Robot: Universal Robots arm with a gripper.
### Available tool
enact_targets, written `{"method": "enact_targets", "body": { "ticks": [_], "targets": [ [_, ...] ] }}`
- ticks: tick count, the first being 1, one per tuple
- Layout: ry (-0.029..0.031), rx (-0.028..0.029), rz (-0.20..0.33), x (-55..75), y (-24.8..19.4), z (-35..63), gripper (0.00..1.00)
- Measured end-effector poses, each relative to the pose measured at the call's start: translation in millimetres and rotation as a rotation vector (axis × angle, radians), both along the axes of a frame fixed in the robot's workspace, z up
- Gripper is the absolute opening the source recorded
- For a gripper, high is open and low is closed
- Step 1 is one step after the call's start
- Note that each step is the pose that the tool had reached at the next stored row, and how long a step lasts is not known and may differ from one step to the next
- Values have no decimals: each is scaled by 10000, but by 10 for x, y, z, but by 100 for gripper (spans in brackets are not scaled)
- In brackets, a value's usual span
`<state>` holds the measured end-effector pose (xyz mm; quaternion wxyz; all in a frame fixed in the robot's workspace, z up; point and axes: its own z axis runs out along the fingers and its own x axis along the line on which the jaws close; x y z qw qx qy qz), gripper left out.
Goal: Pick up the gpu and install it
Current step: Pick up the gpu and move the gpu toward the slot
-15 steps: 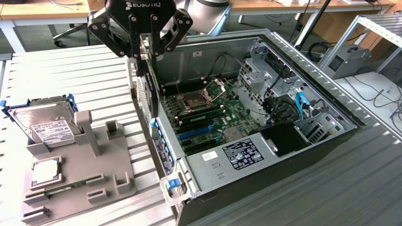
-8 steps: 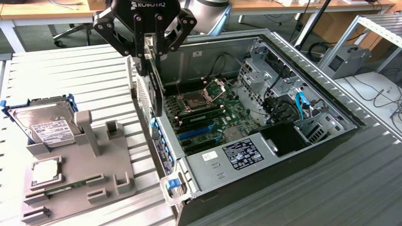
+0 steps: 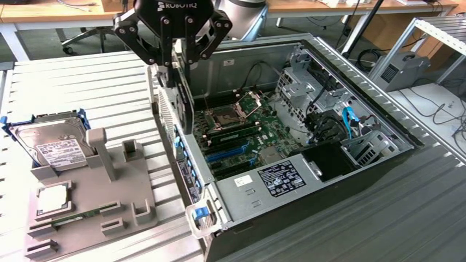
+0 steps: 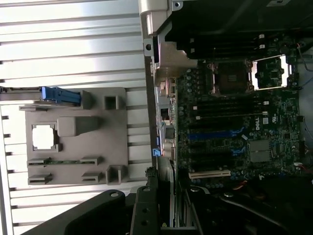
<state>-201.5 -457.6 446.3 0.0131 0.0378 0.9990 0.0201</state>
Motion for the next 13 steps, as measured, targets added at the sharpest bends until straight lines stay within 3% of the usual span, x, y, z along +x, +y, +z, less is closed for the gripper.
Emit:
{"method": "enact_targets", "body": {
  "ticks": [13],
  "targets": [
    [0,-6,0,78,0,-3,26]
  ]
}}
